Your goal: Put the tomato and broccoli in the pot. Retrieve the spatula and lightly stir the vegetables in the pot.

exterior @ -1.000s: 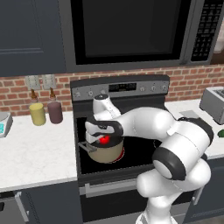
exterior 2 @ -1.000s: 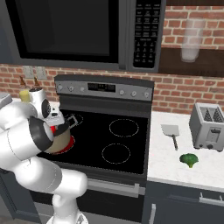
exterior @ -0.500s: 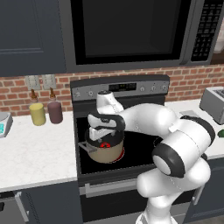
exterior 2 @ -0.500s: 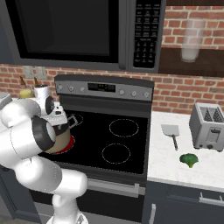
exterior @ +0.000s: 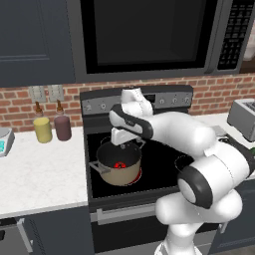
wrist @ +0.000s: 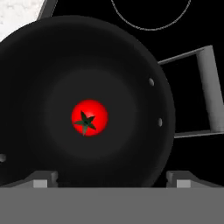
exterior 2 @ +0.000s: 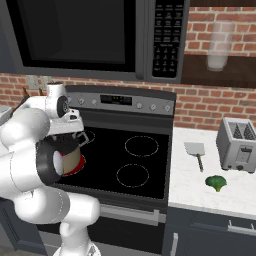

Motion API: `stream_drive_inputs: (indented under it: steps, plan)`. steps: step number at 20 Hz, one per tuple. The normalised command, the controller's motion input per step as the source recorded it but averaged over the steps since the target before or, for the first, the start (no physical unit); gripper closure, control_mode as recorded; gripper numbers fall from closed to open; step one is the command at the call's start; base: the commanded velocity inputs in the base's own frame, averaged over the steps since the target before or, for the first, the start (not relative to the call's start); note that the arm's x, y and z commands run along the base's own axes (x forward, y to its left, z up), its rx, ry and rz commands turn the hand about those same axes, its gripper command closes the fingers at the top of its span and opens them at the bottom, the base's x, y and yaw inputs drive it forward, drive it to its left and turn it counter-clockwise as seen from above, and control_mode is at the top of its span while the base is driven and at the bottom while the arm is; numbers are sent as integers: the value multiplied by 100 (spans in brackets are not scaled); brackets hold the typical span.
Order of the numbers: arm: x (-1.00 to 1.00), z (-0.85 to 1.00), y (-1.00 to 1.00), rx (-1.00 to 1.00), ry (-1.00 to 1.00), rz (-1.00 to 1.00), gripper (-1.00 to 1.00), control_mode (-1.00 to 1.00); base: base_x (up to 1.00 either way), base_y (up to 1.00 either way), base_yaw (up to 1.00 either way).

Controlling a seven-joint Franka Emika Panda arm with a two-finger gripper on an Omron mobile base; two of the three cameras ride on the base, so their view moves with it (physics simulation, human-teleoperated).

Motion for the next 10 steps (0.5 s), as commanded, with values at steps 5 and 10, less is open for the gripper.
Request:
stream_drive_inputs:
  steps: [5,10]
  plan:
    - [-22,67,-31,0,-1,-13,-100,-100,0,0,0]
    - [-41,30,-69,0,2,-25,-100,-100,0,0,0]
